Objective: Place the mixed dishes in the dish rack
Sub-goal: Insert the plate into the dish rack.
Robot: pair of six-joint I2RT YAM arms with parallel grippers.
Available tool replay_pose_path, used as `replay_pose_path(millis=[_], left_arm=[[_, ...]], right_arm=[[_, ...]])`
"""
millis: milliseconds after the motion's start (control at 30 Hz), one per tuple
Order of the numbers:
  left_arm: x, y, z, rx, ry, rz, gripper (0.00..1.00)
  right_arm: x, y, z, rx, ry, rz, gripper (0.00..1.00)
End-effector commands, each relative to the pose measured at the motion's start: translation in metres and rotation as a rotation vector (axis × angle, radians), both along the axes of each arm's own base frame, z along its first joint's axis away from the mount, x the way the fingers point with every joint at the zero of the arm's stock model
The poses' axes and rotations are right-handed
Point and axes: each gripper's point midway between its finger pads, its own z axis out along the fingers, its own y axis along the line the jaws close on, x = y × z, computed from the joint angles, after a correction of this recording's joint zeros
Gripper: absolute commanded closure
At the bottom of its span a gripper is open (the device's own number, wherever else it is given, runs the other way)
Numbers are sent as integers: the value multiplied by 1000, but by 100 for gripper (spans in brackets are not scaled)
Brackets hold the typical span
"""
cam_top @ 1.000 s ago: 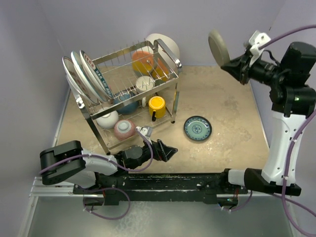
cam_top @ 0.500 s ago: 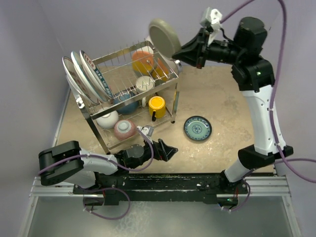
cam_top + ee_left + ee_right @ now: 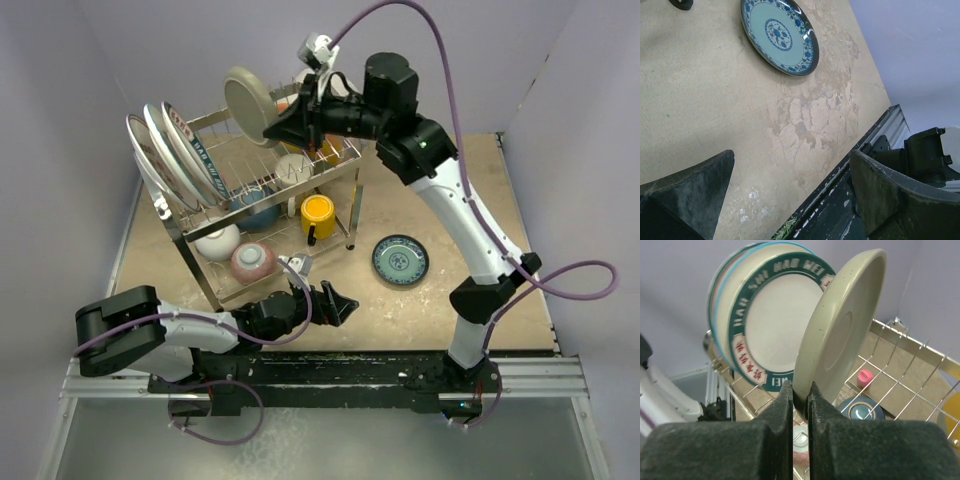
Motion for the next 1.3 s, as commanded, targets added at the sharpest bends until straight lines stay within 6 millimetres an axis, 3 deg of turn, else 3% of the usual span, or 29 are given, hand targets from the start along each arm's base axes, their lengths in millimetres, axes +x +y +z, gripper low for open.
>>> replay_pose_path(millis=[0, 200, 667, 933, 1167, 1267], left_arm=[[5, -7, 30, -76, -20, 20, 1], [6, -8, 29, -74, -16, 19, 1], [5, -8, 26, -67, 1, 19, 1], [6, -9, 26, -67, 1, 20, 1], [5, -10, 24, -64, 8, 18, 1], [5, -11, 24, -66, 11, 16, 1]], right_arm=[[10, -2, 58, 171, -58, -151, 100], [13, 22, 41, 157, -8, -212, 100], [5, 65, 13, 121, 52, -175, 100], [-5, 73, 8, 110, 66, -134, 100], [-32, 74, 25, 131, 44, -75, 100], [-27, 74, 18, 115, 48, -115, 100]])
